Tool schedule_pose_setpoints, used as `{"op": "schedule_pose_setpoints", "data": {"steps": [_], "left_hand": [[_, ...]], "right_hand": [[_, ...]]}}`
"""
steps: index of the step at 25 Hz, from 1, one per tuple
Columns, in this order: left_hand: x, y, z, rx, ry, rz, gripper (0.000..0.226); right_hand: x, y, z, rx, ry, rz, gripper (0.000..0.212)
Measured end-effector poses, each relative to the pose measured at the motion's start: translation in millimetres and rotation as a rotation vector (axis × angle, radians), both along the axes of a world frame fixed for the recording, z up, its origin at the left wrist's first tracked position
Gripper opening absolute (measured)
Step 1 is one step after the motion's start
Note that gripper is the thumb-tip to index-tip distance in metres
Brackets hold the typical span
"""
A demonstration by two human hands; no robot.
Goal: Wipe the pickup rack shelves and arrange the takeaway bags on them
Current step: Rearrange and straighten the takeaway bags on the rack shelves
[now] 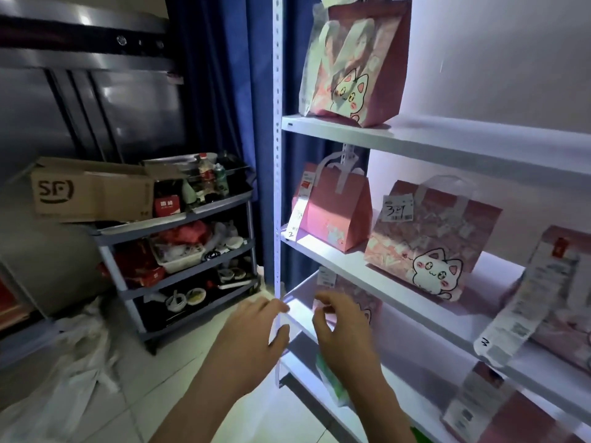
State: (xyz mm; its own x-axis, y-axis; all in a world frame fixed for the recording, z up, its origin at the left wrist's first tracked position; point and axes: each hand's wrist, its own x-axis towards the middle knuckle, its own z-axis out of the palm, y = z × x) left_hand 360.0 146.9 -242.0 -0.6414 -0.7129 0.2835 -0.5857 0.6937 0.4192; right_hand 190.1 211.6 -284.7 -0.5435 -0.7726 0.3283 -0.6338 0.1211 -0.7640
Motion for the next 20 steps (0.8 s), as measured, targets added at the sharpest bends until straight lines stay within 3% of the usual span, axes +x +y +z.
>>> {"op": "schedule_pose_setpoints", "data": {"steps": [5, 13, 20], "left_hand": [[-32.5, -42.2, -2.6, 0.015, -0.002, -0.199, 0.028], [-66.5, -116.0, 38.2, -0.054, 0.041, -0.508, 0.03], [-73.4, -109.1, 36.9, 0.014, 0.06, -0.805, 0.028]], "right_hand": [[-23.9, -11.4, 8.2, 0.075, 0.061, -0.188, 0.021], [-15.9, -35.9, 54.4, 0.002, 0.15, -0.477, 0.023], [27.1, -13.0, 60.6, 0.041, 0.186, -0.752, 0.024]]}}
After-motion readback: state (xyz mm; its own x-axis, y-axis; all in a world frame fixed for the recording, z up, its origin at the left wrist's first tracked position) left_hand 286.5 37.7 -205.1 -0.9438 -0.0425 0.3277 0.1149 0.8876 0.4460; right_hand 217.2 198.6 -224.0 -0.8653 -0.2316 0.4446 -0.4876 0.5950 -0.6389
